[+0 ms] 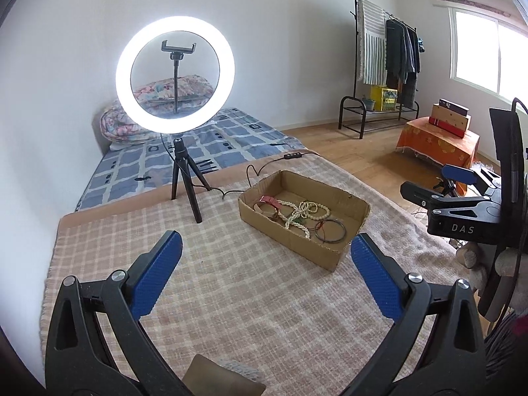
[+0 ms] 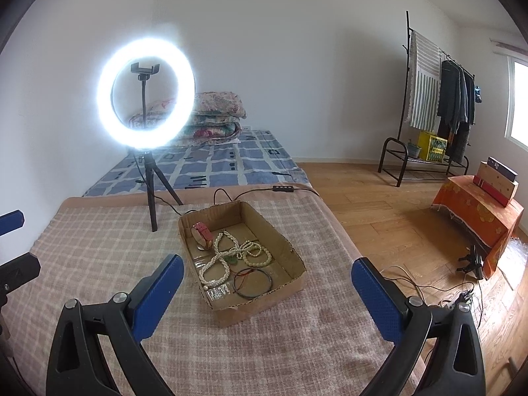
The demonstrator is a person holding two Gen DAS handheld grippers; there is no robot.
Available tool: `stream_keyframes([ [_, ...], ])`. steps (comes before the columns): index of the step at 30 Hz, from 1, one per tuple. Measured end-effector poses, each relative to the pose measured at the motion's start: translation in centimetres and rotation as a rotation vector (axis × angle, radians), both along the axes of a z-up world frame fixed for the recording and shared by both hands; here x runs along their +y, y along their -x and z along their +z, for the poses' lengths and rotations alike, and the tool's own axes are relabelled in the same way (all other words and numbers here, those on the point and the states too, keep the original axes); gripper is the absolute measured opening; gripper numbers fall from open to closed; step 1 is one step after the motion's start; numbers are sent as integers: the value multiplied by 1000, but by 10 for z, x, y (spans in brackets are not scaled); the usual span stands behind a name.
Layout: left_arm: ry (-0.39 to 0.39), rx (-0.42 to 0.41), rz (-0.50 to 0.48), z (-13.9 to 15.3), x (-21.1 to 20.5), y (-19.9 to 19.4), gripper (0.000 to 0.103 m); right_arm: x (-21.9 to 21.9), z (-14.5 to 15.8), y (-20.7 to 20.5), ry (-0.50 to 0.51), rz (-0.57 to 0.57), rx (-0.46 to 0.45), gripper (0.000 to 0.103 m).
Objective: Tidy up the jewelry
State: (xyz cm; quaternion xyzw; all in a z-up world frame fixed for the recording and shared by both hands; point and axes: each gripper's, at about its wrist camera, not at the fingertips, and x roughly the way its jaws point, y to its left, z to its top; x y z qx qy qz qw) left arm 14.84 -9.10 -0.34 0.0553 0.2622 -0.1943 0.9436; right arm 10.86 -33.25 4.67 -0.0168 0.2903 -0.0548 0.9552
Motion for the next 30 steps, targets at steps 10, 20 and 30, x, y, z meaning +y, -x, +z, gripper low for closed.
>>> stream_keyframes([
  [10,-9,-4,8,0,0,0,103,-1,-2,-2,-13,-13,1,103],
  [20,-12,-1,9,0,-1,0,103,-2,-3,-3,-17,-15,11,103],
  [30,-9,0,7,-1,-1,0,103,-3,-5,-3,-15,-12,22,103],
])
